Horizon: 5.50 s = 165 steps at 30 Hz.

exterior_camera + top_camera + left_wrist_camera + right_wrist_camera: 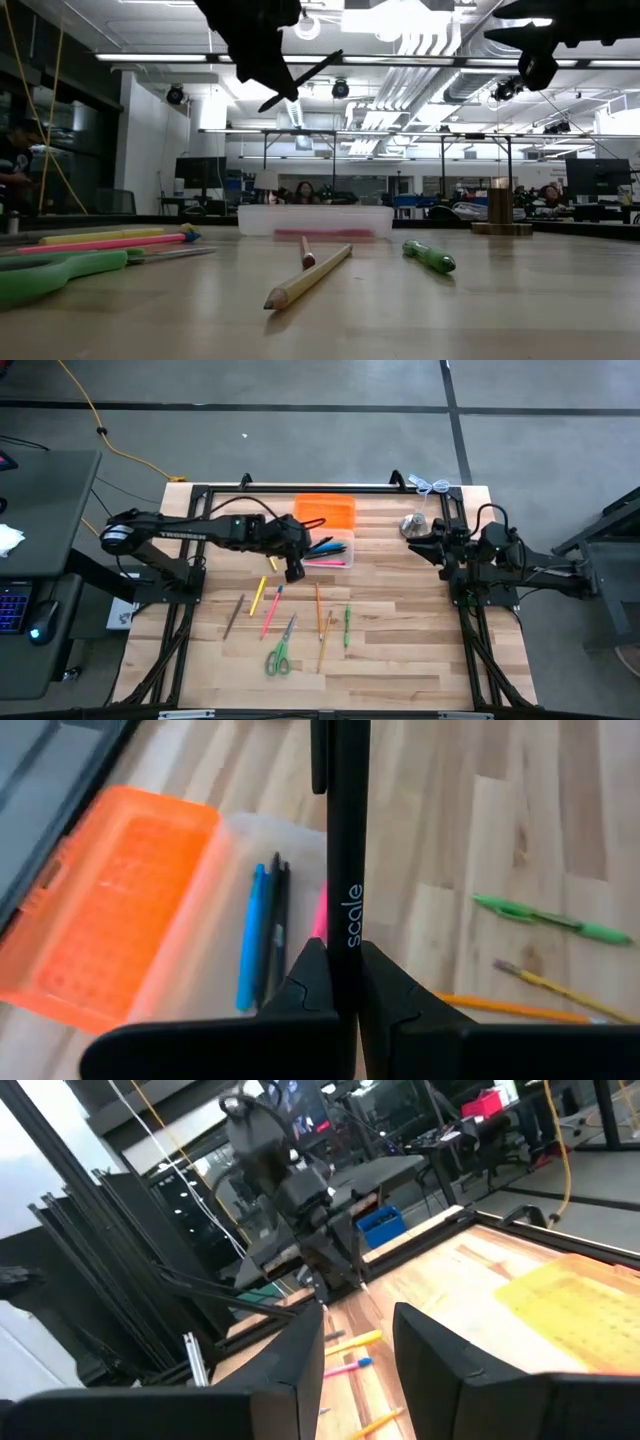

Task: Pick & place school supplies into a supply box
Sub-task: Put the black pen into the transparent supply box, then put the yellow pen into the transparent supply box

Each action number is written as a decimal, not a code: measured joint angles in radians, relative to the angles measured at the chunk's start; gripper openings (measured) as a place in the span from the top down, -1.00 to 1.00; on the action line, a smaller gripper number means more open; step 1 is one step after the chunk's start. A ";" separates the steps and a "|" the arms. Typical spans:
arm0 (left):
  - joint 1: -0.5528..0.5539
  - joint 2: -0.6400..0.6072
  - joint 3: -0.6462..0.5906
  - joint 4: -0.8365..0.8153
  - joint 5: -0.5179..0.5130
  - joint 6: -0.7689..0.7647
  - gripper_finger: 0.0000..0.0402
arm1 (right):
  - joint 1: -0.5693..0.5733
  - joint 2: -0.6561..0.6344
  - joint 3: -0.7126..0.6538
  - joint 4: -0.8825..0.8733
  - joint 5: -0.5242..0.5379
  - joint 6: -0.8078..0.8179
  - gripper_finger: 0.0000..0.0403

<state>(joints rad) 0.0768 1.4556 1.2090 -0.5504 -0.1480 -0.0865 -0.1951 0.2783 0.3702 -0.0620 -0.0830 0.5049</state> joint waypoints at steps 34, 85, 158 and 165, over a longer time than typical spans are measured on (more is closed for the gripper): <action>0.158 0.366 0.329 -0.319 0.064 0.292 0.78 | 0.000 -0.039 0.000 -0.054 0.029 -0.013 0.51; 0.180 0.593 0.345 -0.306 0.094 0.475 0.73 | 0.000 -0.039 0.001 -0.053 0.050 -0.004 0.51; 0.172 0.399 0.768 -1.020 -0.049 -0.319 0.40 | -0.001 -0.037 0.001 -0.122 -0.033 -0.016 0.51; 0.172 0.272 0.554 -0.951 -0.068 -0.439 0.45 | -0.001 -0.037 0.001 -0.197 -0.038 -0.049 0.51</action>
<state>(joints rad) 0.2485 1.7277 1.7632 -1.5017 -0.2159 -0.5255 -0.1957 0.2409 0.3710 -0.2589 -0.1206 0.4561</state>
